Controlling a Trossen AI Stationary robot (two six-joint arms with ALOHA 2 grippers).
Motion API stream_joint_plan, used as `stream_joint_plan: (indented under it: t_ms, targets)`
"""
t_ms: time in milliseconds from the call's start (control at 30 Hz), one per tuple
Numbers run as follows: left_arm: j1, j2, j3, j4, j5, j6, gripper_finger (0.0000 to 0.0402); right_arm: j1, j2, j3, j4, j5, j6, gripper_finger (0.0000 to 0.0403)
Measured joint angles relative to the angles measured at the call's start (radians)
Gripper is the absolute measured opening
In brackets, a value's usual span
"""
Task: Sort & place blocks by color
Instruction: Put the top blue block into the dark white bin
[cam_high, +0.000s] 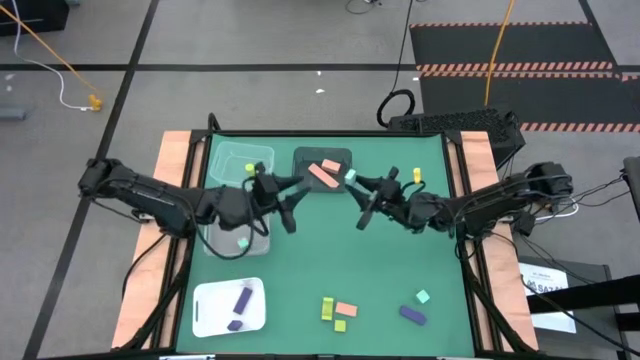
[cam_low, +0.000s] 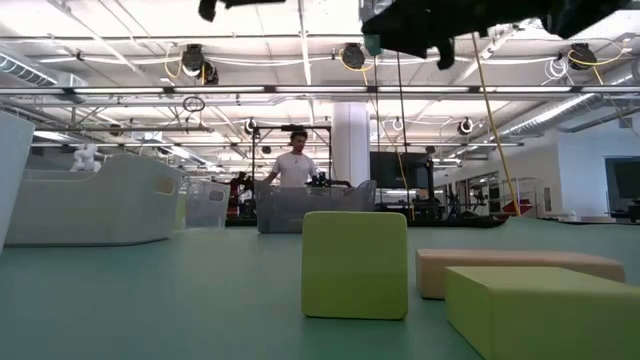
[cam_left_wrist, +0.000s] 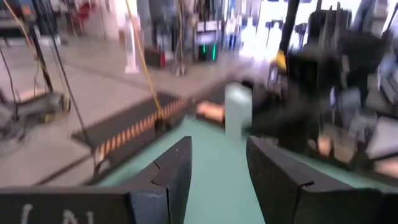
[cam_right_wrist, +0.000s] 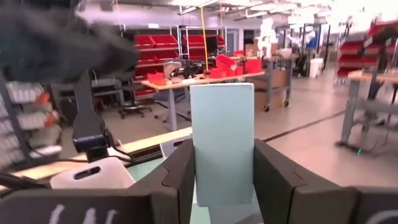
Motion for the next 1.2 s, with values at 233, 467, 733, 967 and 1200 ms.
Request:
stream_joint_plan:
  t_ms: [233,467,733,967,1200]
  targets:
    - [0.054,0.0,0.0,0.069,0.031,-0.045,0.0155,0.0,0.154,0.245,-0.11,0.1,-0.265,0.011]
    - [0.056,0.0,0.0,0.058,0.062,-0.053,0.0155,-0.004,0.27,0.457,-0.328,0.204,-0.343,0.011]
    - [0.062,0.017,0.0,0.015,0.103,-0.049,0.0155,-0.001,0.333,0.525,-0.314,0.202,-0.474,0.011]
    - [0.09,0.036,0.0,0.027,0.135,-0.013,0.015,0.0,0.339,0.534,-0.314,0.201,-0.562,0.011]
    - [0.113,0.042,0.0,0.021,0.193,-0.024,0.0082,0.01,0.337,0.534,-0.336,0.154,-0.673,0.0117]
